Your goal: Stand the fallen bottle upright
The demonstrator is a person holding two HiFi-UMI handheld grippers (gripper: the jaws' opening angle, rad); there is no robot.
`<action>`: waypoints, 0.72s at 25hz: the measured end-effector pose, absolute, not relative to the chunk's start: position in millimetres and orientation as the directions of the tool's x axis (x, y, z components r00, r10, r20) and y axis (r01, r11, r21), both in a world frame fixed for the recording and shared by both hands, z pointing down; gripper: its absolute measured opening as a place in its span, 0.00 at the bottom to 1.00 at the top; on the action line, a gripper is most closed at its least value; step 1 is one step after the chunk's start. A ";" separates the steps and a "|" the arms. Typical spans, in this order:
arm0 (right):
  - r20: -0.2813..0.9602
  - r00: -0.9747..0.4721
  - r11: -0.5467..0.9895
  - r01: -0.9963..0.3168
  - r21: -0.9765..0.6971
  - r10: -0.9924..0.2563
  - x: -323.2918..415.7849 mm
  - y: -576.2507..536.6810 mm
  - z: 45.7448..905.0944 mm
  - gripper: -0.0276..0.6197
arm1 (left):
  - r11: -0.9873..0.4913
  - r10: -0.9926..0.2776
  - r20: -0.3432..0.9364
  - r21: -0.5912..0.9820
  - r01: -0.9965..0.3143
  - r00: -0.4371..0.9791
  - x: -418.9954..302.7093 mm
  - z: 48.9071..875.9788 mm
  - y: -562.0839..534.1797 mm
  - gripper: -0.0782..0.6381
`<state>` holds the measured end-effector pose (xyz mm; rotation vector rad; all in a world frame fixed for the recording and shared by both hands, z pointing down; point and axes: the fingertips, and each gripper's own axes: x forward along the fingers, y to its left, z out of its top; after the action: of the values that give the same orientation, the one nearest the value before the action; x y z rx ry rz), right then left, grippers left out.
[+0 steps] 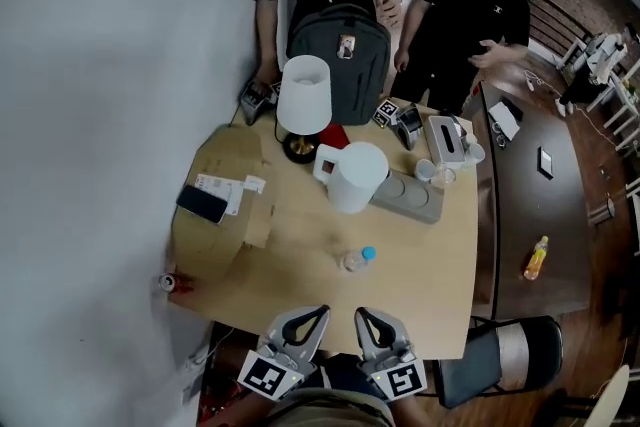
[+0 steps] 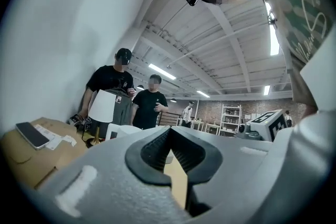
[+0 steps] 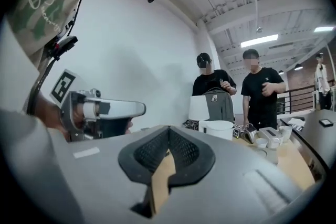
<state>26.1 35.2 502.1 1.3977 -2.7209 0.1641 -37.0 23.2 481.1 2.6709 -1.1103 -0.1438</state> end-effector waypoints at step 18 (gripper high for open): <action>0.054 -0.552 0.544 -0.831 -0.113 -0.832 109.0 214.5 484.5 0.05 | -0.607 -0.784 0.032 0.169 -0.777 0.619 -3.2 471.5 218.1 0.11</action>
<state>109.0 214.5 484.5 1.4897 -2.7657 0.1968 -3.2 218.1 471.5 2.6748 -1.3006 -0.0672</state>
